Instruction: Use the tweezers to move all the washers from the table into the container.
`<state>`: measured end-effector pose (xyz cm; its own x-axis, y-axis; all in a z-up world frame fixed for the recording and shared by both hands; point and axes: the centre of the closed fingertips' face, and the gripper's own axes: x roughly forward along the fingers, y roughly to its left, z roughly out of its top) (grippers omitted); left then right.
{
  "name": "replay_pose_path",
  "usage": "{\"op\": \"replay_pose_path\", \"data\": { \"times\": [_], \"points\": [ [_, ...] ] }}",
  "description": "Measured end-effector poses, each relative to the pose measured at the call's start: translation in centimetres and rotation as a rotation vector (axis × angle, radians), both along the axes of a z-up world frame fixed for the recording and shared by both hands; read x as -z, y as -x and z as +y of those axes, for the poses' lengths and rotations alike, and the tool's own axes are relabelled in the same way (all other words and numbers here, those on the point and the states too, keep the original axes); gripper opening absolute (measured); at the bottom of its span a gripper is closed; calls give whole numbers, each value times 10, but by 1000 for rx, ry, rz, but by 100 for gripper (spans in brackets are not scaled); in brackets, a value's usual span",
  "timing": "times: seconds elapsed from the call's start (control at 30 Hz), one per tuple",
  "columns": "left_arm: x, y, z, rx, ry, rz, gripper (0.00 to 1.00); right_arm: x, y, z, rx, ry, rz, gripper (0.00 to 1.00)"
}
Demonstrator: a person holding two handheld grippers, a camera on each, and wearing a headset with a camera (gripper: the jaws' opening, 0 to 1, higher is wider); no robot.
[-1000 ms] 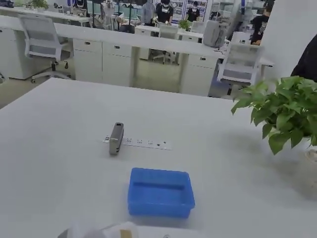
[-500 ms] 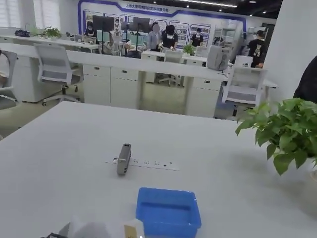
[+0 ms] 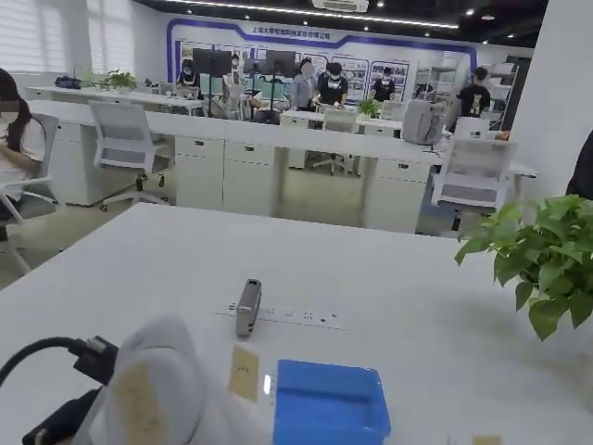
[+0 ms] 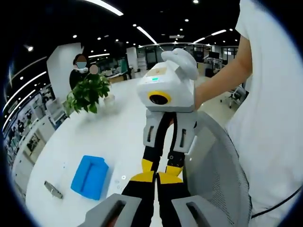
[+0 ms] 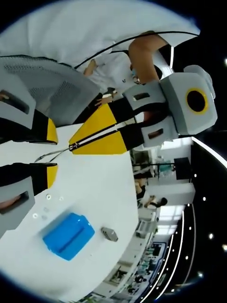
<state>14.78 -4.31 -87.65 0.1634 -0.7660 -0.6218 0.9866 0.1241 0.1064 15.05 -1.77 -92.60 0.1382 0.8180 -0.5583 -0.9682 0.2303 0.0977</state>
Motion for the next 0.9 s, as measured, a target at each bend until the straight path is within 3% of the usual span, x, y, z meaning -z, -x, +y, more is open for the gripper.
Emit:
{"op": "replay_pose_path", "data": {
  "times": [0.17,0.4,0.5,0.53,0.6,0.7,0.83,0.9],
  "points": [
    [-6,4,-2,5,2,-10,0,1,0,2,-24,9,-12,6],
    [-11,0,-1,-21,12,-29,0,-5,-2,8,-58,-15,-27,5],
    [-16,-11,1,-91,59,-70,0,-8,-9,10,-62,-20,-95,3],
    [-17,-15,3,-133,86,-77,0,-8,-9,11,-55,-20,-89,3],
    [-18,-17,3,-181,146,-55,0,-10,-14,13,-47,-30,-82,2],
    [-20,-27,11,-269,185,-91,1,-9,-20,16,-42,-32,-79,2],
    [-17,-34,24,-361,230,-70,13,-6,-31,21,-33,-33,-71,1],
    [-16,-37,31,-413,276,-52,20,-4,-37,24,-29,-35,-62,1]
  ]
}}
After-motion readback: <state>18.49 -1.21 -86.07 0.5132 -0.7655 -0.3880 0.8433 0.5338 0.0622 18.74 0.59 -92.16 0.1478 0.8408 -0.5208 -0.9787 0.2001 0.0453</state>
